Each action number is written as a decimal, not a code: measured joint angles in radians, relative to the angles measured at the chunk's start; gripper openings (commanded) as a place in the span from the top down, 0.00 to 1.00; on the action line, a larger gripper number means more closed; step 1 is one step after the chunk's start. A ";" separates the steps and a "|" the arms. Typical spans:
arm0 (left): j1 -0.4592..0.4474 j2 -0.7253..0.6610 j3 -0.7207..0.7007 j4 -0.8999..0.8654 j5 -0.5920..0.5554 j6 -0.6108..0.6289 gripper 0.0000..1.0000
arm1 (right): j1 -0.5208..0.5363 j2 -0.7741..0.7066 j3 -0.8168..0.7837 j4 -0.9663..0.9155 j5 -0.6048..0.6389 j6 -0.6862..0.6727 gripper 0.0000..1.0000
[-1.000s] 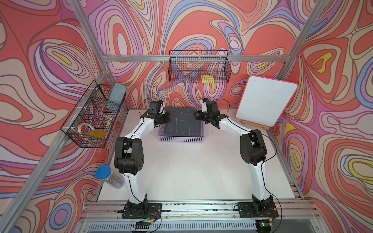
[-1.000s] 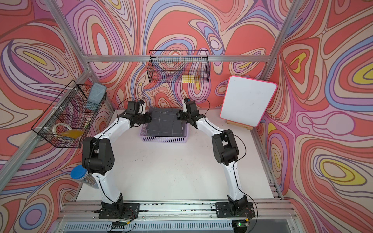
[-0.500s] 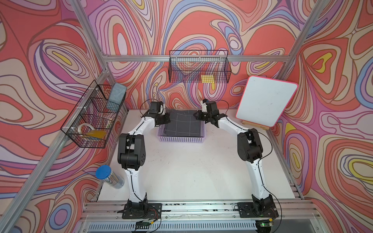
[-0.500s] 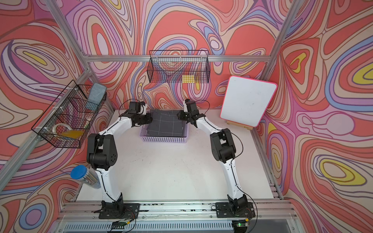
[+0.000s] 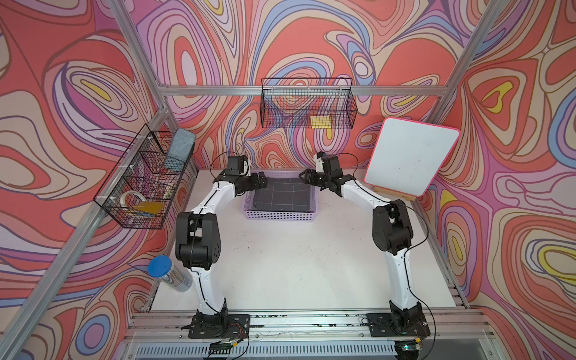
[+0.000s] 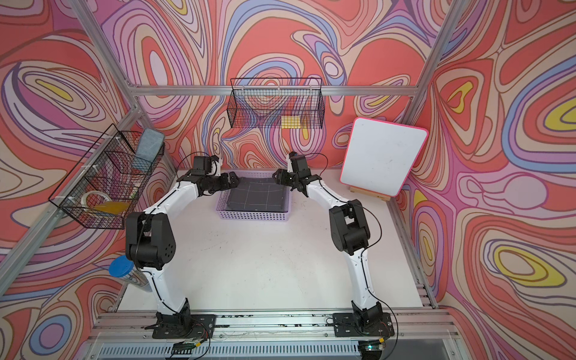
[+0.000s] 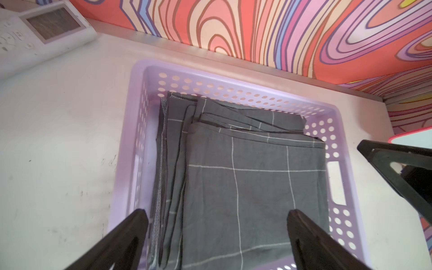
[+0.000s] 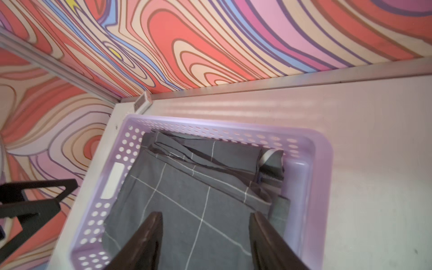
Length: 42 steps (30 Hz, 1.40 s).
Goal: Put the folded pillowcase in the basket
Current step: Place the pillowcase in the basket, then reset both arms
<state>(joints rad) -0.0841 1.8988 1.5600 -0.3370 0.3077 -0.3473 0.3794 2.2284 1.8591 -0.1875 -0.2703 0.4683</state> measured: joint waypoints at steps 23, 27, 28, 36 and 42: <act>0.000 -0.902 -0.988 0.500 -0.196 0.055 0.01 | -0.002 -0.869 -1.085 0.474 0.364 -0.349 0.02; 0.000 -0.934 -1.122 0.647 -0.247 0.101 0.01 | -0.002 -0.961 -1.157 0.512 0.476 -0.404 0.02; 0.000 -0.933 -1.151 0.678 -0.257 0.116 0.01 | -0.002 -0.974 -1.167 0.518 0.497 -0.412 0.02; 0.001 -0.794 -1.252 0.909 -0.346 0.265 0.01 | -0.005 -1.101 -1.394 0.676 0.692 -0.417 0.02; 0.021 -0.658 -1.276 1.055 -0.362 0.328 0.01 | -0.006 -1.112 -1.431 0.755 0.727 -0.426 0.02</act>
<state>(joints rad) -0.0631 1.2407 0.2836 0.7177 -0.0544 -0.0189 0.3737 1.1160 0.4286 0.5671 0.4568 0.0422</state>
